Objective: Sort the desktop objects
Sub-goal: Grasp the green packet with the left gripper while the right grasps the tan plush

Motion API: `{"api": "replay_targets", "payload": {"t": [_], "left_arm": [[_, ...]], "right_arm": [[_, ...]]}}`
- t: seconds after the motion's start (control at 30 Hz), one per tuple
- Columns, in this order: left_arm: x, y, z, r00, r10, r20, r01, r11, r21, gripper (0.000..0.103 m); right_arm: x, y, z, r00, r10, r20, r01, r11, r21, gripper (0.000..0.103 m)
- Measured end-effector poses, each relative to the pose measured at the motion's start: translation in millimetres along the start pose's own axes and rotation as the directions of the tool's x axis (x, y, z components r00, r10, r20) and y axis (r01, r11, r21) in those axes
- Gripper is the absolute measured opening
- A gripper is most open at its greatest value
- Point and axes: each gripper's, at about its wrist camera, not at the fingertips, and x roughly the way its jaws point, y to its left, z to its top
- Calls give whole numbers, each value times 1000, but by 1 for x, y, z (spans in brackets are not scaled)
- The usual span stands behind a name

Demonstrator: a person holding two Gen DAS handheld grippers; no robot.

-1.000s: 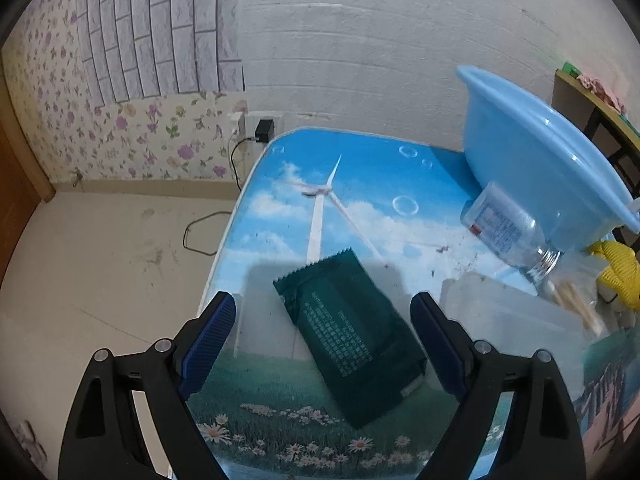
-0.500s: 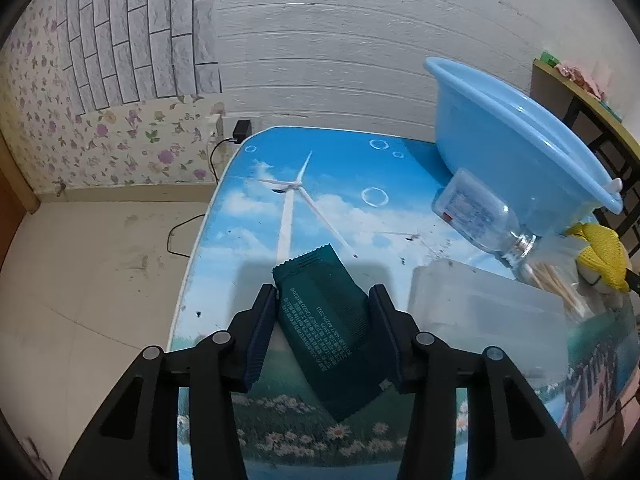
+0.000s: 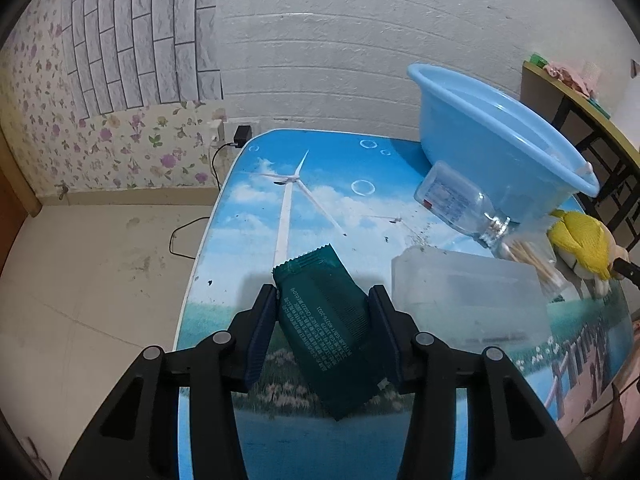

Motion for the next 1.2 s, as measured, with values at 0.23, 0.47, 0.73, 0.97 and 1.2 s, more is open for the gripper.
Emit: {"api": "replay_targets", "payload": {"t": [0.23,0.47,0.73,0.97,1.2], "left_arm": [[-14,-1,-11,1000,-17,4,17,1000,9,46],[-25,-10,-23,999,-32,-1,32,999,39,46],[-30,-13,-32,999,-41,-8,42,998,38,48],[-32,-17,-36,999,-42,-24,43,998,46,53],[-31,-24,-38,999,-19,-38,22,998,64,63]], "right_arm": [[-12,8,-10,999,-47,3,47,998,-51,51],[-20,34,-26,999,-10,-52,2,986,-168,51],[-23,55,-39,997,26,-80,-46,961,-272,63],[-28,54,-33,999,23,-30,-31,956,-290,77],[-20,58,-26,999,44,-17,-47,944,-328,77]]}}
